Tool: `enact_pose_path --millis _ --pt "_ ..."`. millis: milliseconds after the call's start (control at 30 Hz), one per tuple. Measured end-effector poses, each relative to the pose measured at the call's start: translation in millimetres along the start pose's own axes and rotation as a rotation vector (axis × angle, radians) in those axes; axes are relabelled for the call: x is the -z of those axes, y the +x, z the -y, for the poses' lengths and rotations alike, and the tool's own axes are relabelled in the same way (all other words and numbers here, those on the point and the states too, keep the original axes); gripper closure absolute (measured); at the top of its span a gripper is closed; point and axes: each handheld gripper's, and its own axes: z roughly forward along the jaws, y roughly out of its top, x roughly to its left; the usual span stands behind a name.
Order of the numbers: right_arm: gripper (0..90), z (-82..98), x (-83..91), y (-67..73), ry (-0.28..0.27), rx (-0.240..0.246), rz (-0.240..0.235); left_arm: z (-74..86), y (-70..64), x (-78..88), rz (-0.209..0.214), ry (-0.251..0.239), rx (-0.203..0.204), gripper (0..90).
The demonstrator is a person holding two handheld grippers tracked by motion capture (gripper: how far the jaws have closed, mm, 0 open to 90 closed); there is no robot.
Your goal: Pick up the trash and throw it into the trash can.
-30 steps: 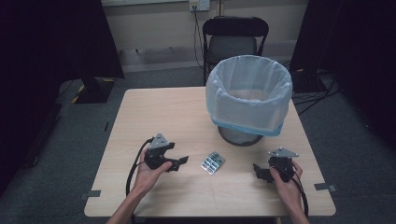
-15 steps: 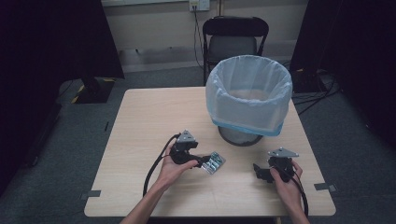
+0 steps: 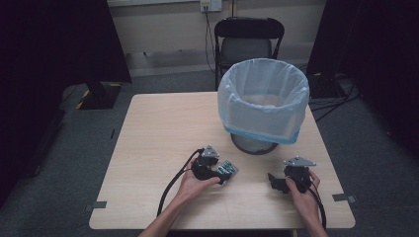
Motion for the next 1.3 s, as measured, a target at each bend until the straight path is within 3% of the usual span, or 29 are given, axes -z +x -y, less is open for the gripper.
enact_pose_path --millis 67,267,333,467,567,600,667,767,900,1100,1300 --pt "11.1 0.0 0.0 0.0 0.0 0.0 0.0 -0.6 -1.0 -1.1 -0.001 -0.001 -0.003 16.6" --pt "11.1 0.0 0.0 0.0 0.0 0.0 0.0 -3.5 -10.7 -6.9 -0.047 0.026 -0.069 15.9" --pt "11.2 0.0 0.0 -0.1 0.0 0.001 0.0 -4.4 -12.6 -8.7 -0.036 0.02 -0.064 15.9" --pt "11.2 0.0 0.0 0.0 0.0 0.0 0.0 -5.1 -17.8 -10.6 -0.085 0.032 -0.11 19.6" --pt "11.2 0.0 0.0 0.0 0.0 0.0 0.0 -5.4 -17.2 -9.3 -0.086 0.028 -0.111 29.7" --pt "11.2 0.0 0.0 0.0 0.0 0.0 0.0 -5.5 -14.8 -7.9 -0.074 0.02 -0.085 30.7" --pt "11.2 0.0 0.0 -0.1 0.0 0.001 0.0 -5.6 -13.3 -7.1 -0.059 0.018 -0.083 34.0" --pt "11.2 0.0 0.0 0.0 0.0 0.0 0.0 -5.6 -15.8 -7.5 -0.075 0.032 -0.12 34.0" --pt "11.2 0.0 0.0 0.0 0.0 0.0 0.0 -5.0 -12.7 -7.0 -0.052 0.013 -0.092 34.1" --pt "11.2 0.0 0.0 0.0 0.0 0.0 0.0 -5.0 -11.7 -4.3 -0.044 0.009 -0.1 34.2" --pt "11.2 0.0 0.0 0.0 0.0 0.001 0.0 -7.9 -8.2 8.3 -0.032 -0.026 -0.08 34.1"
